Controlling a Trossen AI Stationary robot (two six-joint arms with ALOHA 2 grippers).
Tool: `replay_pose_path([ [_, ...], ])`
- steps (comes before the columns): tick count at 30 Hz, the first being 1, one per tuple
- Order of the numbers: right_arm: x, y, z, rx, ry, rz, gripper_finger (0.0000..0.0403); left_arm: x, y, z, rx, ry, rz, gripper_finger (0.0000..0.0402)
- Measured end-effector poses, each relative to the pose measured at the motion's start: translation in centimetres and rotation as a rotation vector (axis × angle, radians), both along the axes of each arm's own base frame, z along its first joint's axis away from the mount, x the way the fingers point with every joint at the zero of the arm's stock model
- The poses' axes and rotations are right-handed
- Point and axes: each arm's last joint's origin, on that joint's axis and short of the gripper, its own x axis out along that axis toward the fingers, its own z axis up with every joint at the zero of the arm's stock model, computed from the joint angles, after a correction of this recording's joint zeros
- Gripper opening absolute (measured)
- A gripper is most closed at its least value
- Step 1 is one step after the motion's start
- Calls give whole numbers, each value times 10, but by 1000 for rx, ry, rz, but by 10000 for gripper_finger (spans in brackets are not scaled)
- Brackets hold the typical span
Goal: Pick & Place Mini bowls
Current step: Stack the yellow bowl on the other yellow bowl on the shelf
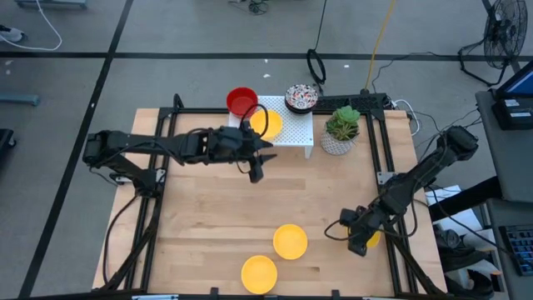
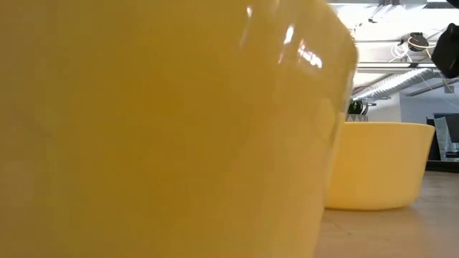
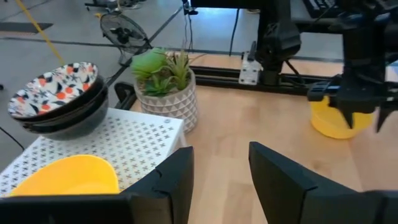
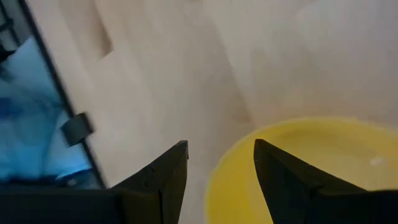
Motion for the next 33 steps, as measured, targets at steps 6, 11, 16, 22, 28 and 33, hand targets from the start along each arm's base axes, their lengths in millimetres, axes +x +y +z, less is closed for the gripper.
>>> replay_pose_path([
  [6,-4,-6,-11,-105,-49,85,171,0,-4,0,-7,3,-8,157],
  [11,-7,-12,-18,-200,-91,138,162,0,-3,-1,-5,5,-7,156],
  [16,-6,-12,-18,-245,-144,237,114,0,-3,-1,17,21,-16,157],
  [22,-6,-12,-19,-281,-177,324,21,-1,-3,-2,29,27,-21,157],
  [28,-6,-12,-19,-321,-223,417,10,-1,-3,-2,28,28,-20,157],
  [33,-2,-12,-14,-317,-293,438,4,-1,-3,-3,20,35,-17,157],
])
